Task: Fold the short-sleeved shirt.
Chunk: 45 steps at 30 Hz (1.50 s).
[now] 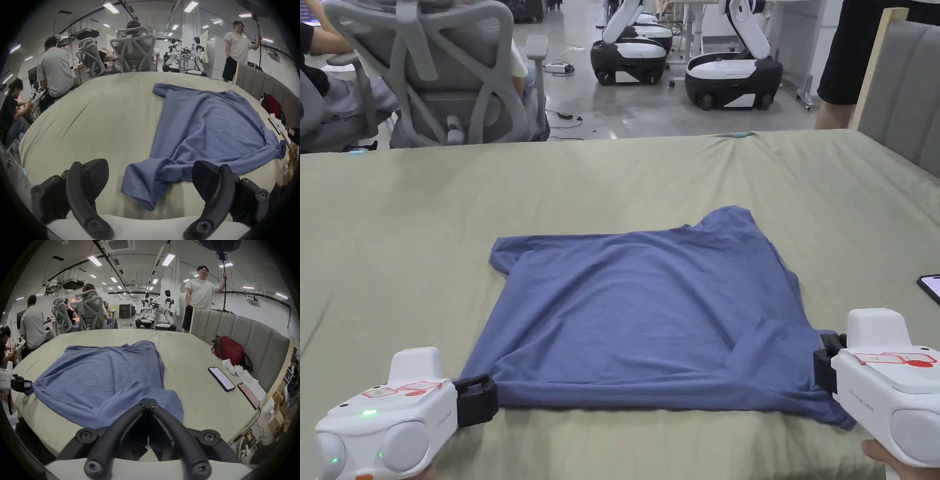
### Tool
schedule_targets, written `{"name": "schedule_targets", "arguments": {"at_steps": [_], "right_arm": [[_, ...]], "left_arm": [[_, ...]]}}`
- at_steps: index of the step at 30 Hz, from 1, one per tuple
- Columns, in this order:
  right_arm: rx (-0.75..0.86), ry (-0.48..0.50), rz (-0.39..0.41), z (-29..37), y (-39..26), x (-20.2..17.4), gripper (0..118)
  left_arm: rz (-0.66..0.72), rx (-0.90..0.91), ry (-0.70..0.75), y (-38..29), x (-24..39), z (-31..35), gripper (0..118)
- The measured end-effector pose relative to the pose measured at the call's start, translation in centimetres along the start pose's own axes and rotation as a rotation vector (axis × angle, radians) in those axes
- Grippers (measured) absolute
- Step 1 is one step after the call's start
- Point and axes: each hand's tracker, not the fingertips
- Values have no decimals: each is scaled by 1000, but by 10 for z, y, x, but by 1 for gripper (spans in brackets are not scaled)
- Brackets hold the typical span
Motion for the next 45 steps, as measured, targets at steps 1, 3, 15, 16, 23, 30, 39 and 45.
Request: {"name": "schedule_targets", "arguments": {"at_steps": [1, 3, 15, 16, 23, 30, 39, 45], "right_arm": [[-1, -2, 3, 1, 0, -1, 0], [-3, -1, 7, 1, -1, -2, 0], [-30, -27, -5, 4, -10, 7, 0], [-43, -24, -3, 3, -12, 9, 4], [-157, -8, -26, -16, -28, 21, 100], [-283, 75, -61, -37, -47, 28, 38], [-78, 78, -42, -29, -3, 20, 14], [-28, 56, 15, -75, 73, 18, 14]], "left_arm": [[0, -11, 8, -1, 1, -2, 104], [-7, -31, 14, -4, -1, -10, 91], [41, -17, -83, -4, 0, -11, 10], [42, -16, -86, -4, -1, -11, 9], [27, 6, -91, -1, 5, 1, 9], [39, 8, -100, 2, 7, 7, 9], [56, 52, -123, 27, 0, 9, 9], [90, 122, -135, 100, 6, -23, 9]]}}
